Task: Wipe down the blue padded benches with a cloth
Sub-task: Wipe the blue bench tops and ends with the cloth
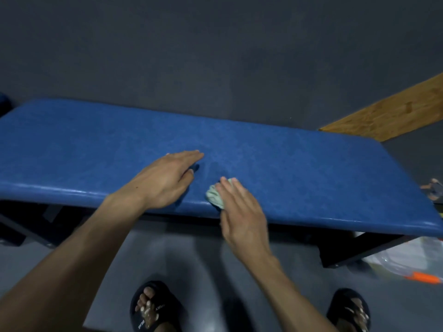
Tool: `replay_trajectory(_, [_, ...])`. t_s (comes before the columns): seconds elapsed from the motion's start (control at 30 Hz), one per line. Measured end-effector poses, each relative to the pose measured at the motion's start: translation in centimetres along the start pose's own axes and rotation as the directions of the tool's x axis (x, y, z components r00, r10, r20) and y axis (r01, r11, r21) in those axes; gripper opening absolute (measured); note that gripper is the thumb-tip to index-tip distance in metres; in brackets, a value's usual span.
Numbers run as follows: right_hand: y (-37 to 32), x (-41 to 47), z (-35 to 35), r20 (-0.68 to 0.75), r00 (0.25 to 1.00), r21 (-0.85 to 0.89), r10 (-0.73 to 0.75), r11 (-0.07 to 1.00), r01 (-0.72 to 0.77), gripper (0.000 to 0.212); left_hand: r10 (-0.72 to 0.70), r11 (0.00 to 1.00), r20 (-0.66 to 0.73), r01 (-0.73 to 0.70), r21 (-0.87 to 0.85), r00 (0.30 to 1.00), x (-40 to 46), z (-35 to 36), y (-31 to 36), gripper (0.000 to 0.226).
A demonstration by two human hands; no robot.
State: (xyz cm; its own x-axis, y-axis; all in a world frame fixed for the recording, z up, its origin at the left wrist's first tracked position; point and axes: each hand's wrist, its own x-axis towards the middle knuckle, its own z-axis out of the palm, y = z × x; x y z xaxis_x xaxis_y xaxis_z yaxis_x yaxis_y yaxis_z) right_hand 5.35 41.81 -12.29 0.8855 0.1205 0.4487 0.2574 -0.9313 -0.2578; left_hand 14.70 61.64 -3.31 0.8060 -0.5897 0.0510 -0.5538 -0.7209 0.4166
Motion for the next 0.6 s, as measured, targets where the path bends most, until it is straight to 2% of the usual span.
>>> replay_trajectory(0.07, [3.8,-1.4,-1.6,-0.029,0.999,-0.016,0.025,1.000,-0.025,0.051,-0.019,1.000,0.022,0.019,0.015,1.000,-0.3,0.6,-1.1,0.065])
replay_trajectory(0.17, [7.6,-3.2,-3.1,-0.138,0.974,0.003,0.179,0.984,-0.181,0.053,-0.028,0.996,0.046,0.024,0.082,0.999,-1.0,1.4,-2.3,0.074])
replay_trajectory(0.3, [4.3,-2.3,-1.1,-0.257,0.902,-0.022,0.346,0.931,-0.364,0.051,-0.084,0.979,0.069,0.070,0.193,0.994,-2.0,2.1,-3.6,0.086])
replay_trajectory(0.47, [-4.0,1.5,2.6,-0.158,0.939,-0.060,0.307,0.946,-0.319,0.051,-0.117,0.970,0.070,0.099,0.222,0.991,-2.2,2.3,-4.4,0.087])
replay_trajectory(0.53, [-5.1,2.0,3.0,-0.109,0.966,-0.091,0.232,0.966,-0.242,0.050,-0.120,0.974,0.059,0.106,0.200,0.991,-2.2,2.0,-4.6,0.085])
replay_trajectory(0.6, [-3.4,1.6,2.2,-0.048,0.991,-0.075,0.123,0.989,-0.126,0.047,-0.117,0.979,0.048,0.107,0.175,0.992,-2.2,1.7,-4.5,0.079])
